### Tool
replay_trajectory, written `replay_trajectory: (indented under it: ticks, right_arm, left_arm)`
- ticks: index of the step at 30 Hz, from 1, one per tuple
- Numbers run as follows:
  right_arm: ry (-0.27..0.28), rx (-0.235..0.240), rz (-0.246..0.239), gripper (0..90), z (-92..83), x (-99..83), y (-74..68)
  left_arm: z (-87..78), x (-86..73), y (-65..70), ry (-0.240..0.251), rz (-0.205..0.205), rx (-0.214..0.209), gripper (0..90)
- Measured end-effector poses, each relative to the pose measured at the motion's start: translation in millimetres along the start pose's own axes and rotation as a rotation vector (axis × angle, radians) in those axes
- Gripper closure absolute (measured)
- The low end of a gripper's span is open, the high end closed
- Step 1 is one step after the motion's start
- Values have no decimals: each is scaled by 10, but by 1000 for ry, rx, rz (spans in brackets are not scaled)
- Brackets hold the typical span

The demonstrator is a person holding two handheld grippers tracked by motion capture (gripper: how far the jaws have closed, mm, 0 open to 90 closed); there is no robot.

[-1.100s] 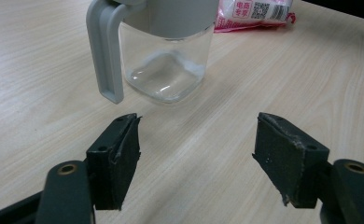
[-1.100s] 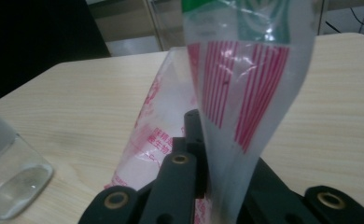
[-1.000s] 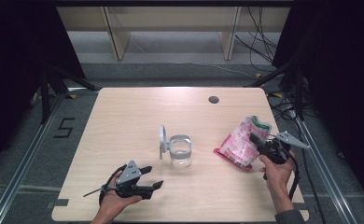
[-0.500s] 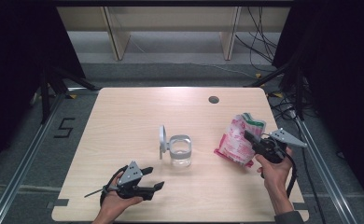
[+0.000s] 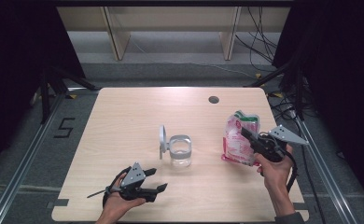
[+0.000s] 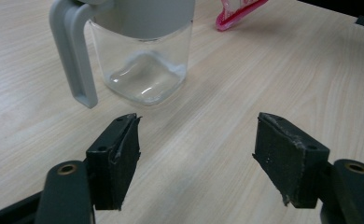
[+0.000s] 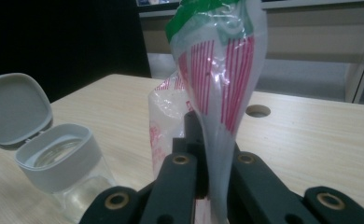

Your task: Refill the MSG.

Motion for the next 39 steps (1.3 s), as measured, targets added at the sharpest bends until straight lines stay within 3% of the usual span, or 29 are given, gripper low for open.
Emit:
replay_trajectory:
  ticks: [2,3,4,10,14,21,24,27,31,33,34,35,39]
  right_arm:
    - [-1,-6,-26,900,-30,38,-12]
    - [6,7,-4,900,-46,63,-56]
    - [13,2,-25,900,-57,83,-54]
    - [37,42,-18,900,-126,207,-215]
    - [48,72,-49,900,-125,266,-326]
    - [69,129,-72,900,-121,343,-586]
    - [79,157,-87,900,-128,370,-672]
    - [72,188,-74,900,-144,376,-777]
    - [76,196,-99,900,-138,386,-841]
    - [73,206,-102,900,-133,382,-878]
    - [68,191,-126,900,-137,380,-867]
    - [48,207,-102,900,-141,359,-911]
    - [58,217,-127,900,-136,369,-953]
  left_arm:
    - [16,31,33,3,3,-3,300]
    - [20,45,41,2,17,-5,300]
    - [31,69,64,5,20,-11,299]
    - [164,246,234,16,50,-34,299]
    - [355,362,371,0,112,-40,300]
    - [692,496,592,-25,160,-76,304]
    - [789,555,590,-8,150,-84,313]
    - [846,601,562,0,160,-49,314]
    - [884,635,533,12,148,-20,320]
    - [910,654,533,25,130,-24,325]
    - [930,666,542,40,124,-38,332]
    - [936,659,529,29,128,-18,336]
    - [987,683,549,46,125,-14,351]
Point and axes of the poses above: each handheld gripper's, and its own axes: z roughly forward along the jaws, x roughly out of its top, y roughly to its right, the point moved 9 cm from there along z, roughly forward along the jaws, and after that the axes turned 8 degrees about -y, right-handed, at the moved point
